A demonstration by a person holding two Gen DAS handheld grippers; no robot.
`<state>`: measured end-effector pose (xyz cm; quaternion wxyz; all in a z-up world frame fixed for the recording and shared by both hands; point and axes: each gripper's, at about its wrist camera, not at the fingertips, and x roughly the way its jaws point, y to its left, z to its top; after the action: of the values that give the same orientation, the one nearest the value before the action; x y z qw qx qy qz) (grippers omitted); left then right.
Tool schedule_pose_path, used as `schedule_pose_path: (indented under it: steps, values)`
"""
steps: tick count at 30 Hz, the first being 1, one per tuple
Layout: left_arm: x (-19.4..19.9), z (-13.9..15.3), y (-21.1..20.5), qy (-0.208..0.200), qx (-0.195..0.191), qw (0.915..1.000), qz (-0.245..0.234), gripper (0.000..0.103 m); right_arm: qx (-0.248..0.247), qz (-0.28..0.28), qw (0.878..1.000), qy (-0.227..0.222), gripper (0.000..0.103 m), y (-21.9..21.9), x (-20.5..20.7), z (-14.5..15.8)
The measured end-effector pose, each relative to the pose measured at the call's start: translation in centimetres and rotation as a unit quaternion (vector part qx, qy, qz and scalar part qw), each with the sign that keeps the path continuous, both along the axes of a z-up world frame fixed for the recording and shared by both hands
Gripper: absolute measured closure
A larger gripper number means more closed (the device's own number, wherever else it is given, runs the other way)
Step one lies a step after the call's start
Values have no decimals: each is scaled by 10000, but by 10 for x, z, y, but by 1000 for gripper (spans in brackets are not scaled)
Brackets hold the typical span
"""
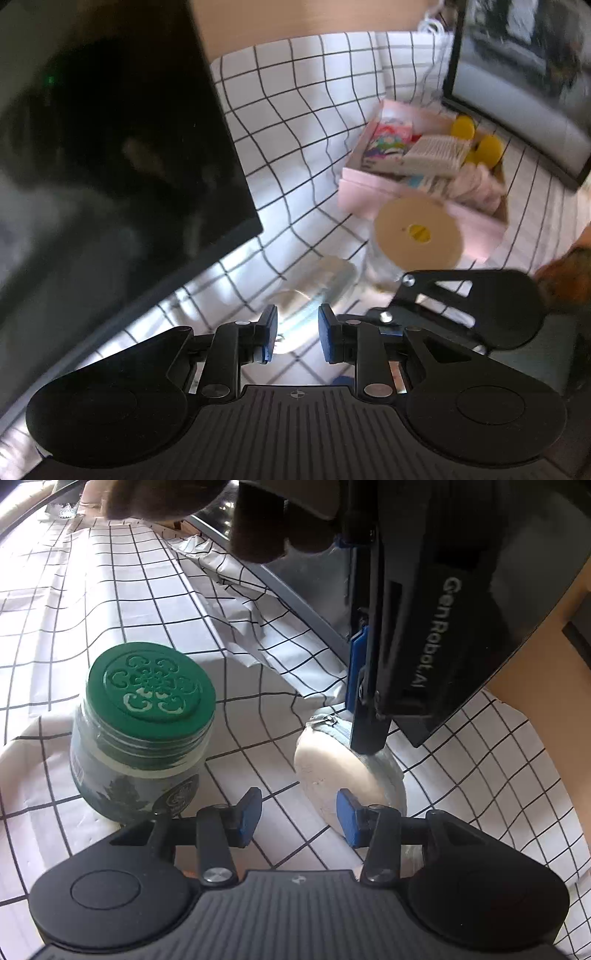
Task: Organize soft objects
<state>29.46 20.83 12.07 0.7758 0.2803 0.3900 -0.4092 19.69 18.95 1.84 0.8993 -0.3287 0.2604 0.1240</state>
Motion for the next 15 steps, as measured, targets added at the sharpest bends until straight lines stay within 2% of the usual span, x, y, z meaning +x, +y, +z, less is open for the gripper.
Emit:
schedule_pose_path:
  steps: [5, 8, 15]
  values:
    - [-11, -2, -7, -425, 334, 9970, -561, 74, -3, -22, 10000, -20, 59, 1, -2, 0]
    - [-16, -7, -9, -493, 567, 9931, -895, 72, 13, -62, 10000, -32, 59, -1, -2, 2]
    - [-11, -13, -14, -707, 680, 9923, -752, 70, -29, -53, 10000, -44, 59, 1, 2, -1]
